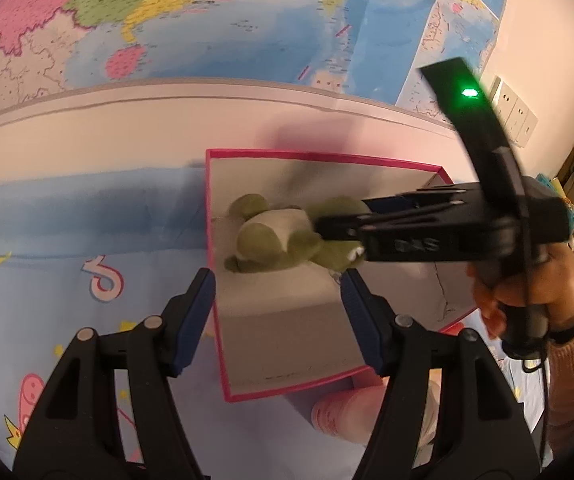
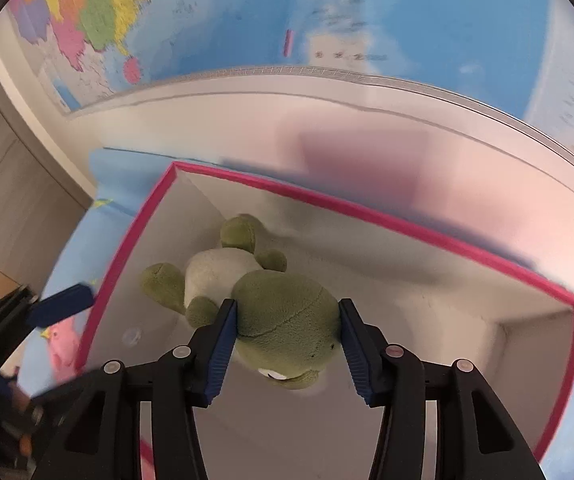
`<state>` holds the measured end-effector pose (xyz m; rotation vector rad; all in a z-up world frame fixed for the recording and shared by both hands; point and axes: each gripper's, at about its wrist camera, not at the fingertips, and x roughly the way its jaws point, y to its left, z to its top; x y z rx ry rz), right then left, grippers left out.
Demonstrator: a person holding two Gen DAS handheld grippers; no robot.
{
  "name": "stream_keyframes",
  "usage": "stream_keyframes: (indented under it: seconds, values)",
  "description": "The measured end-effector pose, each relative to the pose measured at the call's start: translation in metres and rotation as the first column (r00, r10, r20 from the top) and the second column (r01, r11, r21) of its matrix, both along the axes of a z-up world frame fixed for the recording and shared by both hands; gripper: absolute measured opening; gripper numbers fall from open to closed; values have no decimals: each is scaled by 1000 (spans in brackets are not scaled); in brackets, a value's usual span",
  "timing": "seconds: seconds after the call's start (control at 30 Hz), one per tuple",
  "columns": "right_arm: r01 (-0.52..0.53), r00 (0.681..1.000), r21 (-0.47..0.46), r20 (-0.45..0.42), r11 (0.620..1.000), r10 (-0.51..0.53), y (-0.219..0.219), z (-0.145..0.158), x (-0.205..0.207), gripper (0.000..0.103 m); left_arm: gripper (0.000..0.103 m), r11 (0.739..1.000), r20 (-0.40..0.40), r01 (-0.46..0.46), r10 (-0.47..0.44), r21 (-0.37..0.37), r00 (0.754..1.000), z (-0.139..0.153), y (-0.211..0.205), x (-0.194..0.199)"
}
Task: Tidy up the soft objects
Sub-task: 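Move both grippers back to the pile toward the clear plastic bag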
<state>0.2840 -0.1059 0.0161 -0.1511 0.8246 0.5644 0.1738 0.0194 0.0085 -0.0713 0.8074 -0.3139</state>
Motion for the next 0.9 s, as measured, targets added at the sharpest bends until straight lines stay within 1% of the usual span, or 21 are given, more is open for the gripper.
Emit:
stream_keyframes:
  seconds: [0.07,0.17,0.23,0.27,0.33,0.43,0.5,0.57,0.6,0.63,0.67,0.7,0.73,0.77,0.83,0.9]
  values:
    - [19,1000,-53,20,998,-18,10,-4,5,55,66,1000,4,-6,6,-4,1000,0,5,-4]
    - [55,998,-97,33,994,-52,12,-6,13,56,67,1000,7,-13,13,-22,1000,1,11,-9]
    - [62,998,-60,11,996,-61,6,-5,13,56,67,1000,12,-13,13,-28,1000,2,13,-12]
    - [71,997,-59,24,996,-70,3,-3,10,58,67,1000,17,-15,16,-27,1000,2,14,-15]
    - [83,995,-43,53,996,-81,-6,4,0,58,67,999,22,-17,18,-28,1000,4,14,-23]
    - [48,994,38,97,998,-52,-19,12,-24,58,67,999,42,-6,7,-33,999,8,20,-42]
    - [0,990,112,138,994,-16,-41,18,-62,58,67,999,48,12,-10,-34,999,11,21,-54]
    - [-83,986,191,156,978,53,-73,21,-99,58,68,998,55,53,-51,-39,997,12,21,-73]
    - [-127,982,225,164,966,90,-87,19,-123,58,69,996,61,80,-78,-36,995,11,19,-86]
    - [-159,978,249,170,955,118,-100,14,-144,58,74,994,63,105,-103,-33,993,10,17,-96]
    - [-189,975,271,165,944,148,-105,11,-159,58,75,992,63,123,-121,-31,991,9,14,-103]
    - [-222,971,299,148,928,185,-116,1,-179,58,75,989,57,147,-145,-27,988,6,11,-112]
    - [-240,969,317,132,917,208,-130,-3,-189,58,75,984,42,179,-178,-20,983,1,7,-122]
    - [-255,967,332,108,908,232,-137,-16,-206,58,75,978,28,210,-209,-17,977,-4,3,-132]
    - [-262,964,349,57,900,259,-147,-32,-234,58,75,967,-6,252,-252,-27,968,-14,-4,-146]
    - [-278,955,352,4,894,295,-144,-55,-253,58,75,960,-37,278,-280,-34,959,-25,-9,-156]
